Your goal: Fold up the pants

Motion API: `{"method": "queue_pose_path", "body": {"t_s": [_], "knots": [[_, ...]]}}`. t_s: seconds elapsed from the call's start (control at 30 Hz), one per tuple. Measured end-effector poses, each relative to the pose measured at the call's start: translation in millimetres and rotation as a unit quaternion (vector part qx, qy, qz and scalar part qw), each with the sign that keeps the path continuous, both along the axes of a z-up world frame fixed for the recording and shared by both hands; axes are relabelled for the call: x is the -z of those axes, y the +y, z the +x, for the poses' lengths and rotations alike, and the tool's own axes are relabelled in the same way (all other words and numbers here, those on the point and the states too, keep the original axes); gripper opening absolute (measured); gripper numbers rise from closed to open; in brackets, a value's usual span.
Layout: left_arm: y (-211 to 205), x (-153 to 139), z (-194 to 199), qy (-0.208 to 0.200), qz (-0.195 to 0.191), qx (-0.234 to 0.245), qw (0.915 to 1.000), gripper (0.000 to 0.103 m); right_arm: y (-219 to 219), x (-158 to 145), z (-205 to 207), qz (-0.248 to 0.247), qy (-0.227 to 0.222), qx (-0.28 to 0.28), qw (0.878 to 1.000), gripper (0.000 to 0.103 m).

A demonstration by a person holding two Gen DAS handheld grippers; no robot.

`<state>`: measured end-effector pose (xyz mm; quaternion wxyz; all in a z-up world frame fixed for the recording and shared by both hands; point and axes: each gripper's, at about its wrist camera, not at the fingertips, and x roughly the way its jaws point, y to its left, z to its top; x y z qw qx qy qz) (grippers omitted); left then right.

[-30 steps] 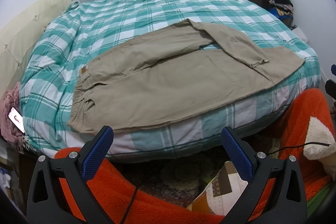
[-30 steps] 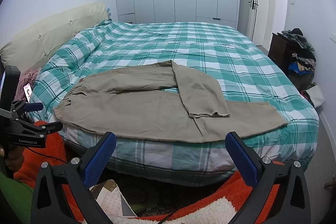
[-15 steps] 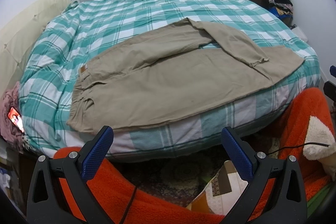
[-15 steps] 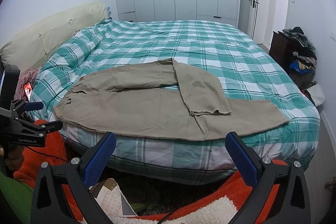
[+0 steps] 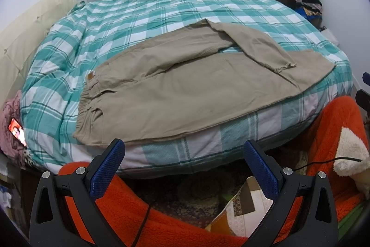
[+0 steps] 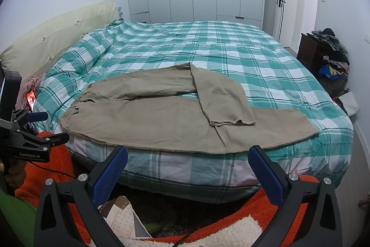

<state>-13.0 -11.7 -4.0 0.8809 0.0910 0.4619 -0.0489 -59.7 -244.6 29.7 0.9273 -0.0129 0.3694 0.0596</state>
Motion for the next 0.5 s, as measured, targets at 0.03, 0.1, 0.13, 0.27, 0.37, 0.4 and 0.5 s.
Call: {"method": "queue_pose_path", "body": {"t_s": [0.03, 0.1, 0.13, 0.27, 0.37, 0.4, 0.5], "knots": [[-0.6, 0.3, -0.4, 0.0, 0.0, 0.0, 1.0, 0.102, -0.9, 0.3, 0.4, 0.0, 0.0, 0.0, 1.0, 0.103], [0.2, 0.0, 0.0, 0.0, 0.0, 0.0, 1.0, 0.102, -1.0, 0.4, 0.4, 0.0, 0.0, 0.0, 1.0, 0.102], [0.2, -0.1, 0.0, 0.0, 0.0, 0.0, 1.0, 0.102, -0.9, 0.4, 0.4, 0.0, 0.0, 0.0, 1.0, 0.102], [-0.1, 0.1, -0.1, 0.0, 0.0, 0.0, 1.0, 0.102, -0.4, 0.4, 0.3, 0.0, 0.0, 0.0, 1.0, 0.103], [-0.3, 0.2, -0.3, 0.0, 0.0, 0.0, 1.0, 0.102, -1.0, 0.4, 0.6, 0.0, 0.0, 0.0, 1.0, 0.103], [-0.2, 0.1, -0.2, 0.0, 0.0, 0.0, 1.0, 0.102, -1.2, 0.4, 0.5, 0.001, 0.001, 0.0, 1.0, 0.103], [0.2, -0.2, 0.1, 0.0, 0.0, 0.0, 1.0, 0.102, 0.1, 1.4, 0.2, 0.001, 0.001, 0.0, 1.0, 0.103]]}}
